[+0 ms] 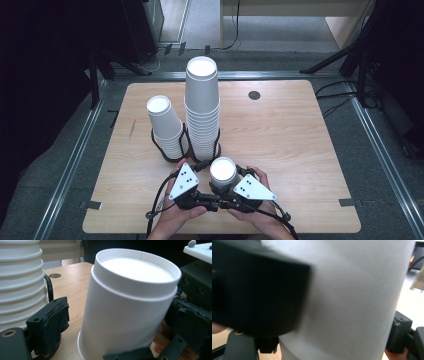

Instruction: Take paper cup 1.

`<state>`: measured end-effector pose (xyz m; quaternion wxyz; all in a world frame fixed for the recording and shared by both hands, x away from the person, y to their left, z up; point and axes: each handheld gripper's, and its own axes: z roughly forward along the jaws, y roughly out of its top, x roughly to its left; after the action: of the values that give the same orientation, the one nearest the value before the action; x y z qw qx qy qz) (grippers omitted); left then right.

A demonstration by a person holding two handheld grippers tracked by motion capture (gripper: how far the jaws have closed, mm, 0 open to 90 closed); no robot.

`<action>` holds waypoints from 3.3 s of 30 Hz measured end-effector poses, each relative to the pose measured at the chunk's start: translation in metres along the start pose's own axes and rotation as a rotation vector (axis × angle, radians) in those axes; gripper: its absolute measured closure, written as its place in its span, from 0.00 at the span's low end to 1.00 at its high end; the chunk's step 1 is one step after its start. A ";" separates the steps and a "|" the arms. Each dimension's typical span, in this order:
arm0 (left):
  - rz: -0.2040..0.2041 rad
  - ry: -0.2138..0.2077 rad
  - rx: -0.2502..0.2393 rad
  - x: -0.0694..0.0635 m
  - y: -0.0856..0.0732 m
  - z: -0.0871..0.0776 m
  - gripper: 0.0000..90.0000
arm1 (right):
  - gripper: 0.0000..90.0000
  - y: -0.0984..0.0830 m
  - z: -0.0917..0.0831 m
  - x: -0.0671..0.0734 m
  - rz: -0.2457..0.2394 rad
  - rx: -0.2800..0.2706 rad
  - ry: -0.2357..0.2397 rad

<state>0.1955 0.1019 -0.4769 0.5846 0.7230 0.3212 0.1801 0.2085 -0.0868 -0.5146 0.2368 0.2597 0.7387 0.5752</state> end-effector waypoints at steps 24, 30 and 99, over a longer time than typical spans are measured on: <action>-0.061 -0.036 -0.051 0.006 0.001 -0.005 0.26 | 0.12 0.000 0.001 0.004 0.013 0.001 0.019; -0.099 -0.038 -0.076 0.009 0.004 -0.008 0.27 | 0.08 -0.001 0.002 0.005 -0.029 -0.011 -0.016; -0.196 -0.084 -0.018 0.033 0.021 -0.028 0.28 | 0.01 0.004 -0.018 -0.004 -0.544 0.004 -0.330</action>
<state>0.2068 0.1423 -0.4531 0.6188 0.6898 0.3639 0.0942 0.2005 -0.1019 -0.5067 0.4980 0.1430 0.7337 0.4396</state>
